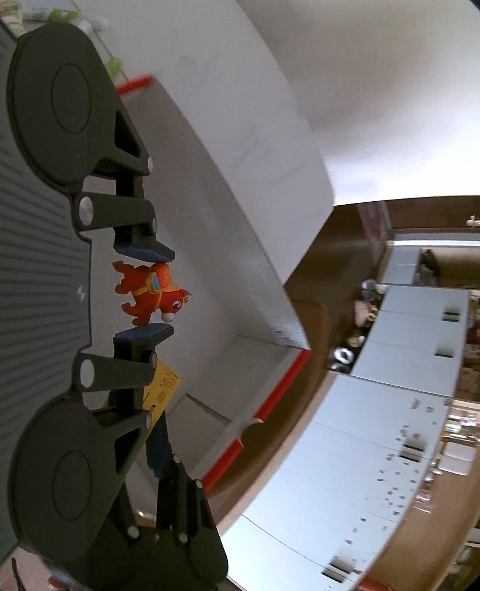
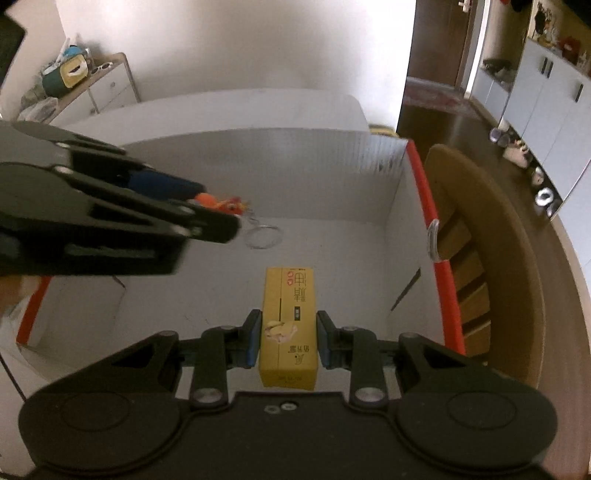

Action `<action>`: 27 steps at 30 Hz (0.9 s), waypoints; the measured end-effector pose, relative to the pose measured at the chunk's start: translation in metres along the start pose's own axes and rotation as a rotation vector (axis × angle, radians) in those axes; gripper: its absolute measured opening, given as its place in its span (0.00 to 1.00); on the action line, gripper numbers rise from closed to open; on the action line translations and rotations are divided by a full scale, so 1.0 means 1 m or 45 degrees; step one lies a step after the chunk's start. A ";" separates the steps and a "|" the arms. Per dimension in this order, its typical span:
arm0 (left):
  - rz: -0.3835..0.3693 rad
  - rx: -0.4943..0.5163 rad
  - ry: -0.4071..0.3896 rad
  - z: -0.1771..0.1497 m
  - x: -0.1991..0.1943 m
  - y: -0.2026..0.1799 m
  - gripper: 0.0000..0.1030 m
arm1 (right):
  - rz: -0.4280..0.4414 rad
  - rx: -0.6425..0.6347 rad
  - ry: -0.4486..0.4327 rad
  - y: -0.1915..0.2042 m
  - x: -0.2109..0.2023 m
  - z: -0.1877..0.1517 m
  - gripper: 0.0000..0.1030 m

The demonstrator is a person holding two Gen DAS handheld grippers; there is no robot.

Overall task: Organize rigid objects
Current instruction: 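Carry both items into the red box and open both tools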

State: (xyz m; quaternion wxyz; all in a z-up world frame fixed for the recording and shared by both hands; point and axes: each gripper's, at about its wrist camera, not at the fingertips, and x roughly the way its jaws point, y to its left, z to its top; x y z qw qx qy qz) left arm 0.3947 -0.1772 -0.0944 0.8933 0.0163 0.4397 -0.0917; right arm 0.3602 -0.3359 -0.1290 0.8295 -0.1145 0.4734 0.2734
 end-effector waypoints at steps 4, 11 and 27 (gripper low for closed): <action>0.015 0.016 0.060 0.003 0.026 -0.005 0.35 | 0.011 0.005 0.036 -0.002 0.004 0.001 0.28; -0.009 0.013 0.153 0.002 0.059 -0.009 0.35 | -0.001 0.011 0.116 0.000 0.015 0.003 0.28; 0.013 -0.015 0.313 -0.010 0.084 0.002 0.35 | 0.022 0.048 0.158 -0.006 0.019 0.004 0.32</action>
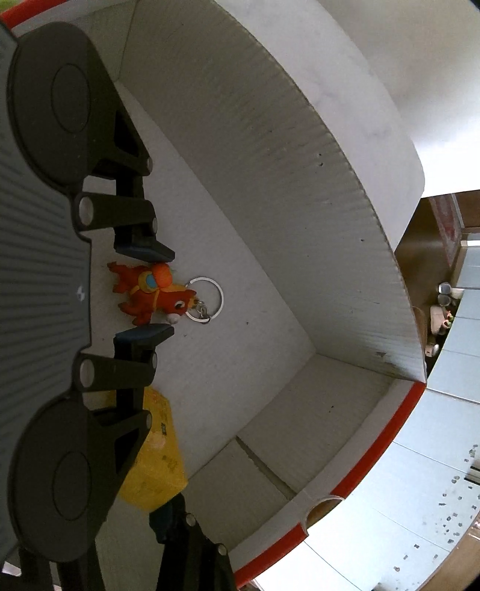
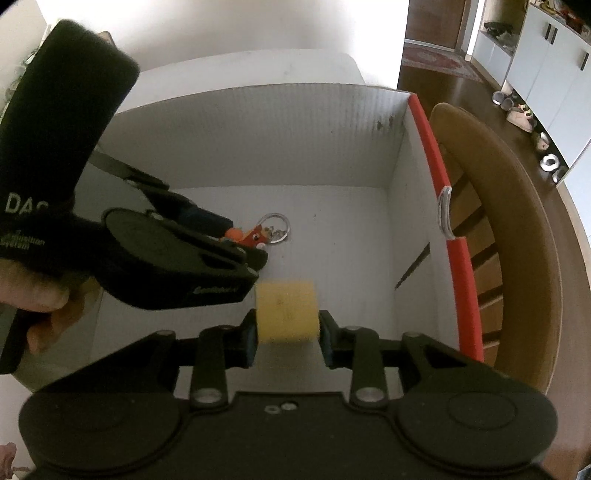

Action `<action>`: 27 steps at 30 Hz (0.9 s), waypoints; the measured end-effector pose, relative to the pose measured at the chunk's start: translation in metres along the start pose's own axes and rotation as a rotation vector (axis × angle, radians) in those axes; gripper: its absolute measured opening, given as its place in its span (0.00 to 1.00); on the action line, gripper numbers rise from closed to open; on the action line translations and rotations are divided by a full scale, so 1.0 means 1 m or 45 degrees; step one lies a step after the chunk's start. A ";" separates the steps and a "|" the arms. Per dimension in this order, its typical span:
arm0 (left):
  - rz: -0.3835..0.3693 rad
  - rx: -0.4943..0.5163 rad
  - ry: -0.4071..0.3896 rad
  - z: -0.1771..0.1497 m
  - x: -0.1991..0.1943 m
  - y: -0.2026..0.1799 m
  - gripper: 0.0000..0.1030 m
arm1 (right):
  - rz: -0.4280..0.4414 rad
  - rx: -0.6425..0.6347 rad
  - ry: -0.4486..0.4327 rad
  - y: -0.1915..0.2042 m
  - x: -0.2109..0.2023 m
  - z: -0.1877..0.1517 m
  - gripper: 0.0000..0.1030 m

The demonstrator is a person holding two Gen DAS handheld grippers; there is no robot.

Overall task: Organize rigid objects
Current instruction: 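Carry both items into the red box and open both tools, then withdraw both tools from the box back toward the mat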

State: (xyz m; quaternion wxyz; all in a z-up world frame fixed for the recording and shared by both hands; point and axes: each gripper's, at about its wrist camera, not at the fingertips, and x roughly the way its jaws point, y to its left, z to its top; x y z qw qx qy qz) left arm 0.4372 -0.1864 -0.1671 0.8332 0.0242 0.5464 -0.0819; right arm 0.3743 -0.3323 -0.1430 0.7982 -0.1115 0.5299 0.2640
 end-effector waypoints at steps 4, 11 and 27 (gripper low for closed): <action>0.017 0.010 0.016 -0.001 -0.002 0.001 0.35 | -0.002 0.013 0.000 0.000 -0.001 -0.002 0.33; 0.033 -0.033 0.005 -0.009 -0.017 0.003 0.41 | 0.013 0.029 -0.027 -0.013 -0.003 0.003 0.41; 0.027 -0.099 -0.195 -0.021 -0.080 -0.002 0.49 | 0.062 0.003 -0.165 -0.023 -0.044 -0.002 0.57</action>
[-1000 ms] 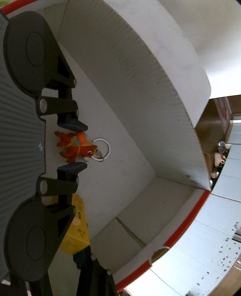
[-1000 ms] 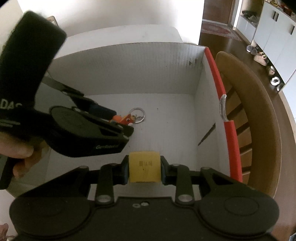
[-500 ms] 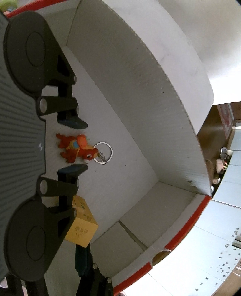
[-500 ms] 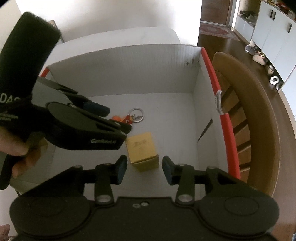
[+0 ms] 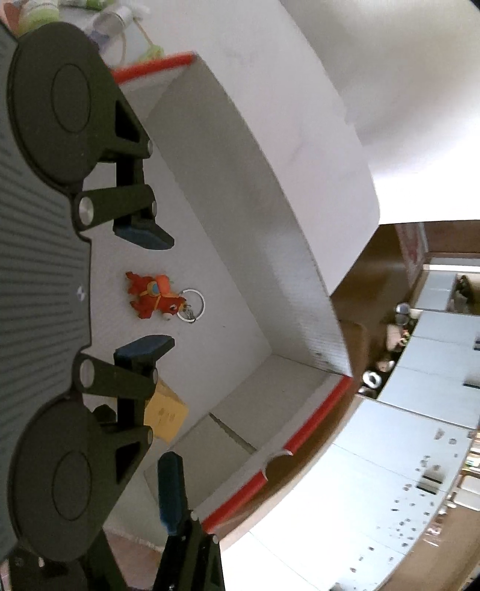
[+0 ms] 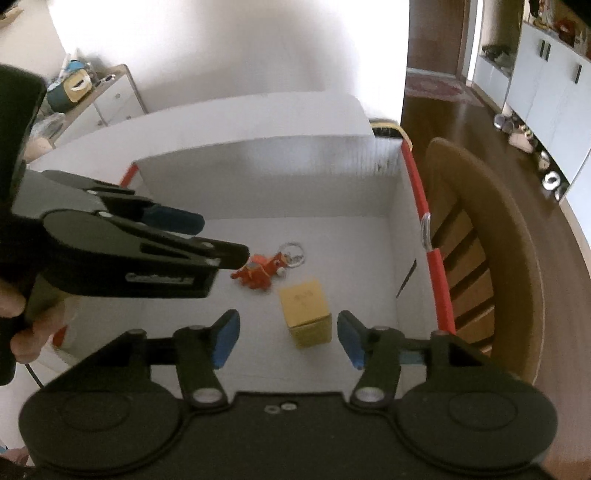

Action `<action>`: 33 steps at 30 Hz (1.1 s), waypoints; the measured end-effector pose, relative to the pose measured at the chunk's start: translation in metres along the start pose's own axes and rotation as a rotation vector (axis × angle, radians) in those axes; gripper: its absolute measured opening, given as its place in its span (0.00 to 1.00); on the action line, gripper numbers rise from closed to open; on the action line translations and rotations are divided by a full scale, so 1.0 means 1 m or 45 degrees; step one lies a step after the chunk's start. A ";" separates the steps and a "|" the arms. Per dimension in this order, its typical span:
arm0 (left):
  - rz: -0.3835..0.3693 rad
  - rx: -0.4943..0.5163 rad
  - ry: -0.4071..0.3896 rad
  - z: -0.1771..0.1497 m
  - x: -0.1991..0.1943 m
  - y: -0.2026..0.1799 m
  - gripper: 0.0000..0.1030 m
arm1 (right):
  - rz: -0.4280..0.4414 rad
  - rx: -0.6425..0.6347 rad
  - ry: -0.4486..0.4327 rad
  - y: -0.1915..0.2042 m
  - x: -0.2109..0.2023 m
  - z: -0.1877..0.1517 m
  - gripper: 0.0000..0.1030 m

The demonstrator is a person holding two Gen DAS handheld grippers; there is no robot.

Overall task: Organize rigid objects
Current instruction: 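Withdraw both tools from the box back toward the mat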

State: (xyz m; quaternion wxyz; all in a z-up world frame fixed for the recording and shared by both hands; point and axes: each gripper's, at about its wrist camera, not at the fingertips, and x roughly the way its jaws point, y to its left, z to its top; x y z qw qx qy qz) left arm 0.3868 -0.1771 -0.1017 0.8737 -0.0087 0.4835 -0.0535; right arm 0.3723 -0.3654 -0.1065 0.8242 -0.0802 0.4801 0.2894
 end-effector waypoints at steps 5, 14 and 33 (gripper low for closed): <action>-0.019 -0.042 -0.070 -0.009 -0.021 0.003 0.49 | 0.032 -0.005 -0.055 0.002 -0.016 0.000 0.62; -0.065 -0.155 -0.166 -0.036 -0.066 0.020 0.55 | 0.090 -0.023 -0.145 0.031 -0.041 -0.006 0.68; 0.017 -0.213 -0.345 -0.124 -0.153 0.094 0.74 | 0.193 0.040 -0.288 0.120 -0.060 -0.028 0.95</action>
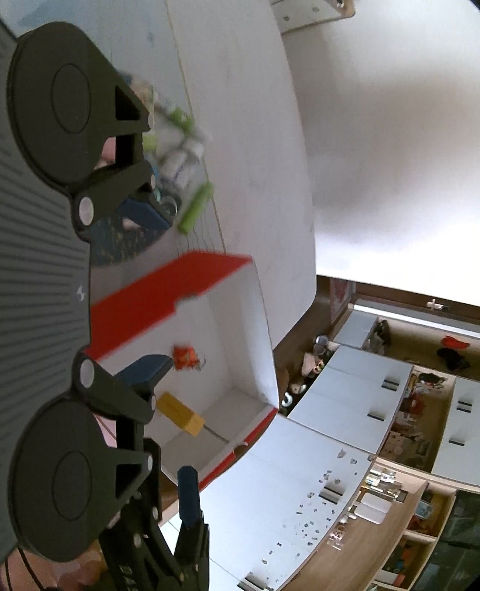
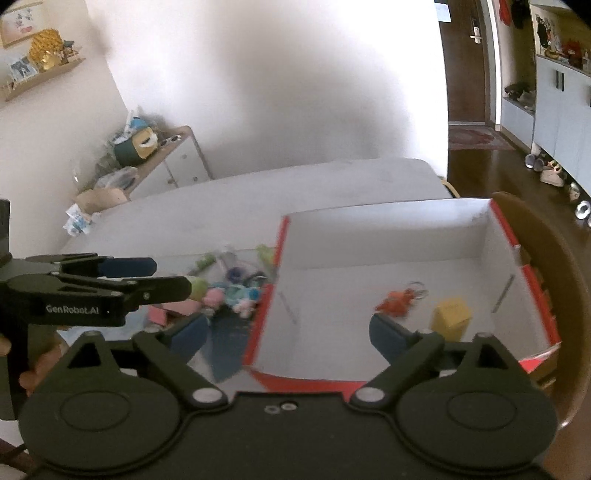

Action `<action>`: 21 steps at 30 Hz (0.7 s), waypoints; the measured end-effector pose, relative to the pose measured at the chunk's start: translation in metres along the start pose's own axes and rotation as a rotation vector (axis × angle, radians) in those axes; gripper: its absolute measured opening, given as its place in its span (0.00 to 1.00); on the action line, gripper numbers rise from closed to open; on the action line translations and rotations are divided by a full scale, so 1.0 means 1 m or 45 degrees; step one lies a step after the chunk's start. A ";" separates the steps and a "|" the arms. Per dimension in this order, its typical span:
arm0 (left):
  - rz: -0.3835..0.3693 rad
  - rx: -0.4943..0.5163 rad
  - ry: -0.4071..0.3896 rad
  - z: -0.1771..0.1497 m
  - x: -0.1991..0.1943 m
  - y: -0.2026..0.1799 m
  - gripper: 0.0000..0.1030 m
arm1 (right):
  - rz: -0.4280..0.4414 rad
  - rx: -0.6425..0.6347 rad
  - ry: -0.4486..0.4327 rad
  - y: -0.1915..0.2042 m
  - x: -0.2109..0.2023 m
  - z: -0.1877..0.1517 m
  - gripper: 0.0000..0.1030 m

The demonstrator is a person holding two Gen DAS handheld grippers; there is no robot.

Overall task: Organize rigid objects
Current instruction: 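Withdraw both tools from the box back toward the mat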

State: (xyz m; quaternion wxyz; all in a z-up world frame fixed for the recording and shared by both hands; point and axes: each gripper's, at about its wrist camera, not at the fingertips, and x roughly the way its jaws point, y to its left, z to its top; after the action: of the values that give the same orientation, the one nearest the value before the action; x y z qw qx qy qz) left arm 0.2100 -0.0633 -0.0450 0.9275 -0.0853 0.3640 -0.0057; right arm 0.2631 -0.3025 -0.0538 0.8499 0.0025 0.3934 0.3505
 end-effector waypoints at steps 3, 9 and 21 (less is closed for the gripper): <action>0.006 0.005 -0.040 -0.008 -0.016 0.021 0.80 | 0.012 0.013 -0.012 0.018 0.003 -0.002 0.96; 0.053 0.027 -0.031 -0.024 -0.032 0.057 0.81 | 0.006 0.022 -0.023 0.055 0.013 -0.009 0.98; 0.134 0.022 0.030 -0.065 -0.023 0.130 0.81 | -0.080 -0.011 0.007 0.112 0.054 -0.018 0.98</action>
State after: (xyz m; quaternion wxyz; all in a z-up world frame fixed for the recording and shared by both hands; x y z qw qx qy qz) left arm 0.1424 0.0566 -0.0974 0.9229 -0.0581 0.3787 0.0391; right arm 0.2084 -0.1905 -0.0702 0.8594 -0.0146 0.3942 0.3252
